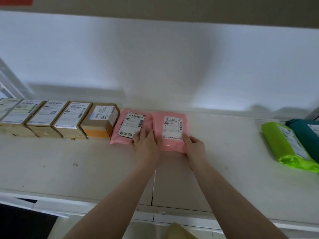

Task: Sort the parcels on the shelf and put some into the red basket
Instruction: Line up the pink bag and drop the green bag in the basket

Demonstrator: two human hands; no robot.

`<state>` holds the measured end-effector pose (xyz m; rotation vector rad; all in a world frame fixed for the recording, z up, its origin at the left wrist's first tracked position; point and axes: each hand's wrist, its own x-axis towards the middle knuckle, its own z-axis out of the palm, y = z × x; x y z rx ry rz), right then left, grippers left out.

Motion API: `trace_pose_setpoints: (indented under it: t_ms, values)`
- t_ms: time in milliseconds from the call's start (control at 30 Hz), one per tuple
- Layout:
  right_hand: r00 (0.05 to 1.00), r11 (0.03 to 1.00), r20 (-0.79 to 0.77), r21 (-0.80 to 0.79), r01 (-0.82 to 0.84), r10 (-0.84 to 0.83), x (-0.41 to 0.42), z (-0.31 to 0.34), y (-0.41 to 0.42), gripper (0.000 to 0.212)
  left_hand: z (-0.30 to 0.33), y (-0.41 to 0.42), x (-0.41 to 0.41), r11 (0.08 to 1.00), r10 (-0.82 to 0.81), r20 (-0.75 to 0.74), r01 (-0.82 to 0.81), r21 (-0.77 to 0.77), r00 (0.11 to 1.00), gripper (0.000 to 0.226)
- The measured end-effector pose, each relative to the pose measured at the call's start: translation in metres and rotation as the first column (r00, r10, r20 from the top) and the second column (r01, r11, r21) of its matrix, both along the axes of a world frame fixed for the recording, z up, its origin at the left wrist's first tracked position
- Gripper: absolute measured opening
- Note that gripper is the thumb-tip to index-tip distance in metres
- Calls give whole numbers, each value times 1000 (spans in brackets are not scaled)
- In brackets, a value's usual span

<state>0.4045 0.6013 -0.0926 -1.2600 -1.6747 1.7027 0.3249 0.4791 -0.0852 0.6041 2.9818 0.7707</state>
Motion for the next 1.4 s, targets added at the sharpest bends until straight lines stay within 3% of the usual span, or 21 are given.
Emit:
trace_pose_setpoints:
  t_ms: [300, 400, 533, 700, 767, 867, 1000, 1167, 1300, 1400]
  values:
    - [999, 999, 42, 50, -14, 12, 12, 10, 6, 53, 11, 12, 11, 1000, 3, -57, -2, 11, 998, 52]
    - [999, 998, 30, 36, 43, -44, 22, 14, 15, 42, 21, 23, 22, 998, -16, -83, 20, 53, 996, 48]
    - [967, 965, -96, -142, 221, -235, 51, 26, 36, 48, 34, 49, 43, 981, -78, -84, 92, 170, 993, 47]
    - [829, 821, -154, -320, 472, -537, 114, 35, 77, 72, 41, 96, 84, 941, -228, -40, 230, 248, 973, 47]
    - [765, 747, -123, -359, 560, -632, 143, 38, 97, 66, 41, 120, 105, 924, -297, -7, 289, 251, 955, 48]
    - [709, 670, -63, -394, 629, -702, 179, 41, 121, 39, 40, 151, 135, 901, -386, 91, 353, 253, 918, 52]
    - [738, 716, -49, -291, 635, -674, 221, 33, 149, 47, 38, 200, 173, 861, -484, 298, 388, 328, 823, 59]
    - [743, 717, 10, -257, 649, -669, 242, 19, 179, 46, 38, 245, 206, 846, -510, 530, 281, 454, 678, 67]
    - [689, 649, 126, -254, 717, -713, 242, 19, 196, 79, 38, 272, 218, 864, -466, 649, 150, 480, 602, 70]
    - [723, 692, 141, -217, 689, -676, 241, 17, 204, 69, 38, 286, 228, 864, -442, 706, 53, 500, 554, 64]
